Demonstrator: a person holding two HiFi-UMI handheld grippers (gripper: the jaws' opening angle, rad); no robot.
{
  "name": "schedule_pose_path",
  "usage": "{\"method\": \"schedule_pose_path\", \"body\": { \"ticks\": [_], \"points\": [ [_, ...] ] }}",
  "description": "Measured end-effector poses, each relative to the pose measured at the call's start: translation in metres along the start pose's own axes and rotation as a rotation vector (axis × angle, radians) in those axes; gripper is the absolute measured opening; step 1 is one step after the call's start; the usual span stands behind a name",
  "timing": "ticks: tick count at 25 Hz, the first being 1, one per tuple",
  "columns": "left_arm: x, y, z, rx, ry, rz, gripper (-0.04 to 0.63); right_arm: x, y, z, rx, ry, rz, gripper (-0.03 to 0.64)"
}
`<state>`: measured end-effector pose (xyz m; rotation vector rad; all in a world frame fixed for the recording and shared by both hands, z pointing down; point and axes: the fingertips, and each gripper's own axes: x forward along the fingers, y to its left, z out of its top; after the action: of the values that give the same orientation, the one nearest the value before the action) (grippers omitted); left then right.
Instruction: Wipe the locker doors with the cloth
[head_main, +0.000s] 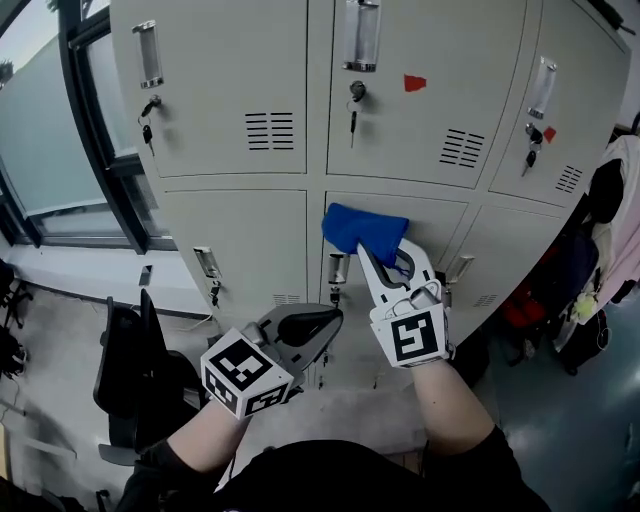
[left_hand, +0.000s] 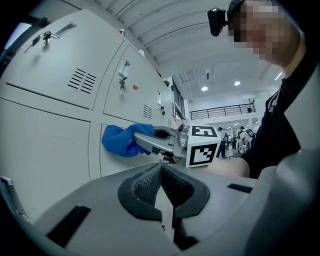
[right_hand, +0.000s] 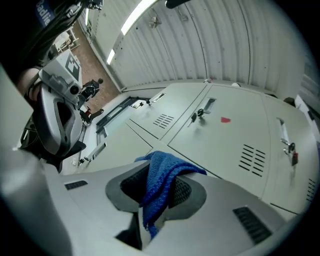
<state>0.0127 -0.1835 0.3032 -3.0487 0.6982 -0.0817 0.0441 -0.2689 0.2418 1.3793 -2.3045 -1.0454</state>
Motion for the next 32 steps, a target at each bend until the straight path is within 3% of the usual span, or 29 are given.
{"method": "schedule_pose_path", "body": {
  "ticks": [5, 10, 19, 32],
  "points": [
    [-0.04, 0.024, -0.009, -0.009, 0.005, -0.039, 0.008, 0.037, 0.029, -0.005, 0.053, 0.069, -0.042, 0.064],
    [-0.051, 0.033, -0.012, -0.019, 0.01, -0.056, 0.008, 0.047, 0.026, -0.025, 0.079, 0.126, -0.076, 0.064],
    [0.002, 0.028, -0.002, -0.021, -0.005, -0.041, 0.008, 0.015, -0.024, -0.068, 0.054, 0.139, -0.081, 0.064],
    [0.059, 0.005, 0.0, -0.037, 0.009, -0.029, 0.008, -0.058, -0.091, -0.146, 0.125, 0.216, -0.16, 0.064]
  ]
}}
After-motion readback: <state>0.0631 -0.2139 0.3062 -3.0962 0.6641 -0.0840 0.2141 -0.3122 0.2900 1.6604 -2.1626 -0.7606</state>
